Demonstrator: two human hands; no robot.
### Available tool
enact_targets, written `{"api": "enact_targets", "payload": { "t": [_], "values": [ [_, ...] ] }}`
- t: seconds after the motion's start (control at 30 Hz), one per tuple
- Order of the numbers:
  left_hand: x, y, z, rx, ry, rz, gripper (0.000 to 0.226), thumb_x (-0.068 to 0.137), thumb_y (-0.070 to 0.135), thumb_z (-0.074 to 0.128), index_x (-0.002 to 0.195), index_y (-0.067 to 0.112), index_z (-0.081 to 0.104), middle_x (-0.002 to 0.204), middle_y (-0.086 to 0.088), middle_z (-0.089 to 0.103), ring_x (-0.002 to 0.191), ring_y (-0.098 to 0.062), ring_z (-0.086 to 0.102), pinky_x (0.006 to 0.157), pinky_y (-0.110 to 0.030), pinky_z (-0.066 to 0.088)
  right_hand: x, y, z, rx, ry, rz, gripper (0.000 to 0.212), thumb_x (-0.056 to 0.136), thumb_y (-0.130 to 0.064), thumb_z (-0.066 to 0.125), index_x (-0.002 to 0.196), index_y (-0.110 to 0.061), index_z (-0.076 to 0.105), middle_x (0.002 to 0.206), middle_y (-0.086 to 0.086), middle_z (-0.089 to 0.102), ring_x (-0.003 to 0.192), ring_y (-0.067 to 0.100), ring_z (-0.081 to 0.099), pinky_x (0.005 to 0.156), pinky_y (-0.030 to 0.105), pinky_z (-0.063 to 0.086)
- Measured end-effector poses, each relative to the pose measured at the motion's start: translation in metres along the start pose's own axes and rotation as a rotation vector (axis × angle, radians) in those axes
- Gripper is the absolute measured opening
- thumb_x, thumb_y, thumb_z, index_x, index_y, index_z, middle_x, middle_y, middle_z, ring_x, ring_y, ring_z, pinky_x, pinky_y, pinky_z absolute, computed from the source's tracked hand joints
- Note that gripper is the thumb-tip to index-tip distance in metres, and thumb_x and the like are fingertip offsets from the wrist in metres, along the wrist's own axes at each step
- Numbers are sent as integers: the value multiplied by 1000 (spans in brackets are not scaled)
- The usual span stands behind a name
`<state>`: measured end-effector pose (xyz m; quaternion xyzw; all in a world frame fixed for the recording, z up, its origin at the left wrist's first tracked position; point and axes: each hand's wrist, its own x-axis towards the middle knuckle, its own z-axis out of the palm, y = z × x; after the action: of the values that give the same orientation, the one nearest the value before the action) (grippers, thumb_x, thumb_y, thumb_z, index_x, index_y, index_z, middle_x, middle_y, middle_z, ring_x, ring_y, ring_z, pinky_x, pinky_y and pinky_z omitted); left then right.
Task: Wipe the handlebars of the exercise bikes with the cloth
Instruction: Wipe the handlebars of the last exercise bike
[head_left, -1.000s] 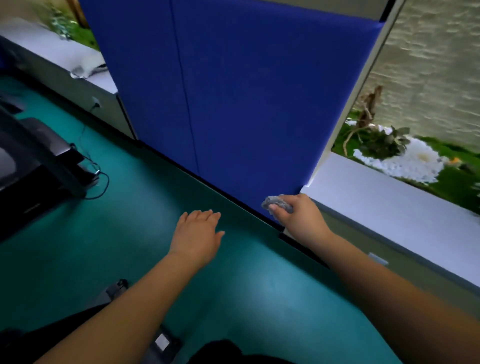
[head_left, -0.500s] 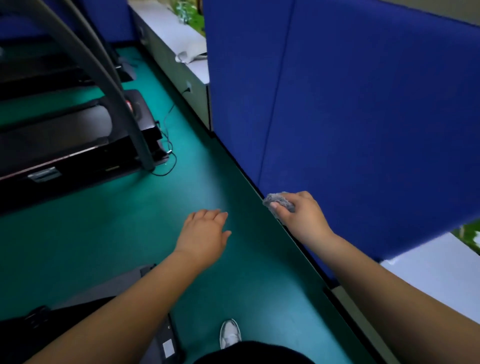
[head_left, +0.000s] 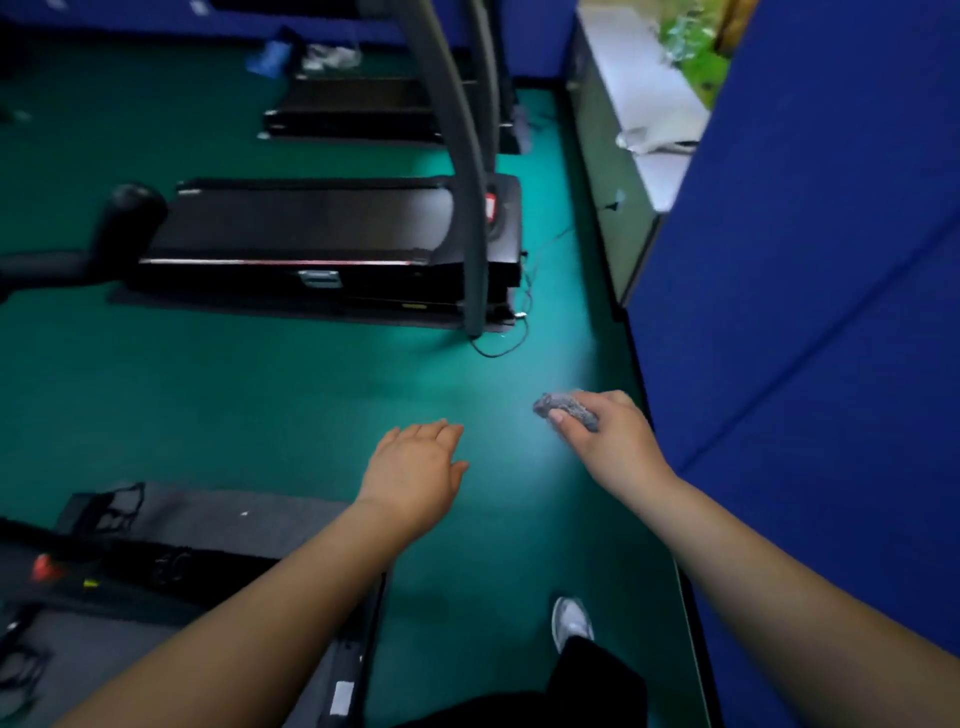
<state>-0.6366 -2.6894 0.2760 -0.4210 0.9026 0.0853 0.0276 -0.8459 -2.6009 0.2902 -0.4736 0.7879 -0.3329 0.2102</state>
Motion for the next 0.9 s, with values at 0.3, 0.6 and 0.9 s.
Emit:
{"api": "enact_targets", "payload": {
  "t": [0.3,0.6,0.9],
  "values": [
    [72,-7,-18,-78,94,-389,52,94,43,41,142,24,34,148,2,38,134,-20,35,111,-37,26,164,-3,14,-62,-311,-289,33,79,-60,47,104,-50,65,84,0,64,80,18,60,77,26,49],
    [80,-59,-31,-124,170,-717,51,95,42,40,143,26,32,147,4,39,132,-19,39,110,-36,27,253,-83,90,-62,-538,-499,39,80,-59,50,108,-38,67,93,0,61,92,14,55,77,25,41],
    [125,-157,-50,-127,227,-829,51,95,40,39,142,22,34,144,2,43,130,-19,41,107,-35,30,327,-173,152,-57,-636,-649,30,87,-39,62,114,-28,67,107,1,57,102,13,53,93,25,41]
  ]
}}
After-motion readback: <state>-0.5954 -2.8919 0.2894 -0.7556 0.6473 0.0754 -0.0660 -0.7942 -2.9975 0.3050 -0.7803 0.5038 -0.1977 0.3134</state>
